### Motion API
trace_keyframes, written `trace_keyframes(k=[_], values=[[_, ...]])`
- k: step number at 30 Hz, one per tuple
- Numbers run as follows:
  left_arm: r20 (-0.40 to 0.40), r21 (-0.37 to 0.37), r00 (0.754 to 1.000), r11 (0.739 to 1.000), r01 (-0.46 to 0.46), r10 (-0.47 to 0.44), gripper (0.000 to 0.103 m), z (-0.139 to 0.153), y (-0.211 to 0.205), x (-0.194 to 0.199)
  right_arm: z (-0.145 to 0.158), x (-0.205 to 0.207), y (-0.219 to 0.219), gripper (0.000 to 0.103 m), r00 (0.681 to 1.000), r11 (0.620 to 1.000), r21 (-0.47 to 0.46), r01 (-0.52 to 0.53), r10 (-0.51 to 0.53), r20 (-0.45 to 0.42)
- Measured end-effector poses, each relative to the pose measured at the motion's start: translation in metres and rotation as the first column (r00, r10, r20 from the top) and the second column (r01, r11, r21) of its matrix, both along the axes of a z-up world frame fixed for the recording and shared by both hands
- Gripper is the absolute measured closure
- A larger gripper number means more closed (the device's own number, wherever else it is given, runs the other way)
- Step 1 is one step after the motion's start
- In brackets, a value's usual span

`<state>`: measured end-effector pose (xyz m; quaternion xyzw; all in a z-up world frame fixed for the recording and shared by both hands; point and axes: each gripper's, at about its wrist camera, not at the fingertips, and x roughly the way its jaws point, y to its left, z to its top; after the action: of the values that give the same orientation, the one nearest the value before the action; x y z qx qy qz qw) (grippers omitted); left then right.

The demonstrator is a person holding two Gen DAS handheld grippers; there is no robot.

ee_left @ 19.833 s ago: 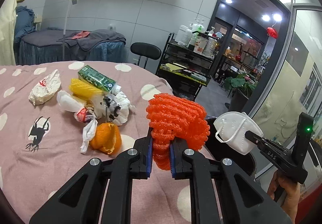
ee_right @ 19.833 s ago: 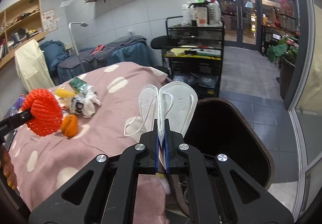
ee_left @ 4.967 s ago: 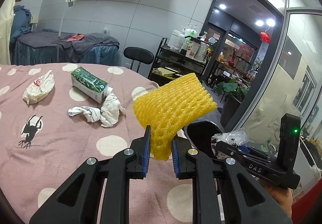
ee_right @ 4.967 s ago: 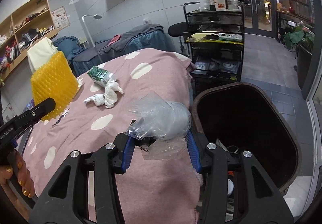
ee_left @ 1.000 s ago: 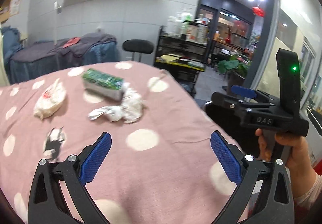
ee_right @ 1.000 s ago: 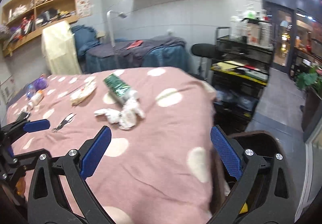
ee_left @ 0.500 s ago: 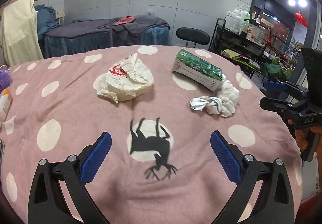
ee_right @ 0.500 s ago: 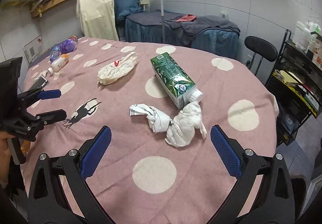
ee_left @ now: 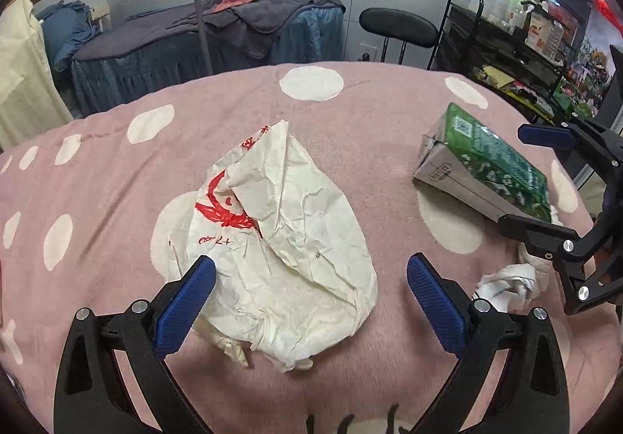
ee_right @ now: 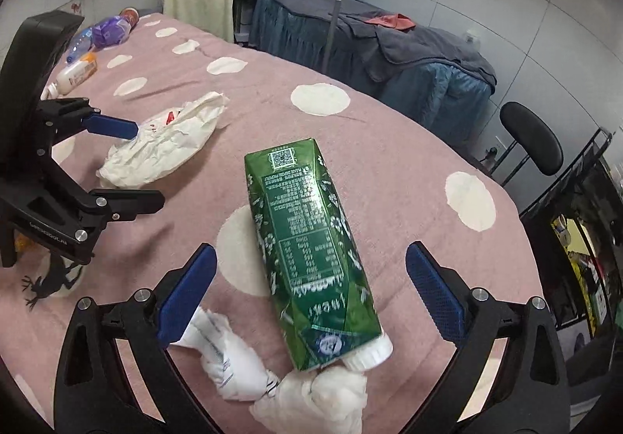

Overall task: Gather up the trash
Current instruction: 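Grasp the green juice carton with the right tool while the left tool grasps the white paper bag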

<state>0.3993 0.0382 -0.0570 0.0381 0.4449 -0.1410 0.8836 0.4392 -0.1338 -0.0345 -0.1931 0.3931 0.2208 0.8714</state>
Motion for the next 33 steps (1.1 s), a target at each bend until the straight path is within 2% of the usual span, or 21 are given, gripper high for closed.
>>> trace_keyframes(k=[2,3,4,5,9,11,13,16,24,28,33], values=[[-0.028,-0.003,0.999,1.0,-0.016,0.015,0.01,-0.008,0.001,0.01,-0.009,0.012,0.007,0.028,1.0,1.0,-0.027,-0.015,0.014,-0.026],[-0.034,-0.02,0.999,0.999,-0.027,0.026,0.018,-0.01,0.004,0.013,-0.015,0.019,0.011,0.033,0.999,0.999,-0.044,-0.023,0.021,-0.049],[-0.042,-0.052,0.998,0.998,-0.043,0.041,0.025,-0.011,0.009,0.015,-0.02,0.024,0.013,0.045,0.998,0.998,-0.057,-0.027,0.024,-0.065],[-0.043,-0.077,0.998,0.995,-0.059,0.056,0.029,-0.011,0.014,0.015,-0.023,0.027,0.014,0.05,0.997,0.998,-0.055,-0.034,0.03,-0.077],[-0.02,-0.165,0.996,0.983,-0.086,0.084,0.048,-0.008,0.033,0.007,-0.021,0.027,0.012,0.053,0.997,1.0,-0.011,-0.025,0.024,-0.068],[0.005,-0.176,0.995,0.98,-0.092,0.095,0.055,-0.003,0.037,0.0,-0.017,0.024,0.011,0.053,0.998,1.0,0.02,-0.02,0.021,-0.059],[0.037,-0.18,0.993,0.978,-0.105,0.113,0.066,0.004,0.039,-0.01,-0.011,0.02,0.008,0.053,0.999,0.998,0.061,0.001,0.002,-0.05],[0.078,-0.179,0.988,0.977,-0.114,0.13,0.075,0.012,0.037,-0.018,-0.001,0.011,0.006,0.053,0.999,0.993,0.112,0.032,-0.028,-0.042],[0.196,-0.221,0.967,0.968,-0.119,0.164,0.08,0.047,0.037,-0.063,0.037,-0.039,-0.008,0.053,0.997,0.972,0.229,0.056,-0.067,0.039],[0.236,-0.283,0.953,0.952,-0.12,0.19,0.08,0.064,0.041,-0.093,0.053,-0.07,-0.014,0.053,0.993,0.965,0.259,0.046,-0.073,0.095],[0.316,-0.311,0.924,0.944,-0.114,0.216,0.08,0.088,0.035,-0.133,0.074,-0.11,-0.025,0.053,0.986,0.952,0.304,0.032,-0.08,0.146]])
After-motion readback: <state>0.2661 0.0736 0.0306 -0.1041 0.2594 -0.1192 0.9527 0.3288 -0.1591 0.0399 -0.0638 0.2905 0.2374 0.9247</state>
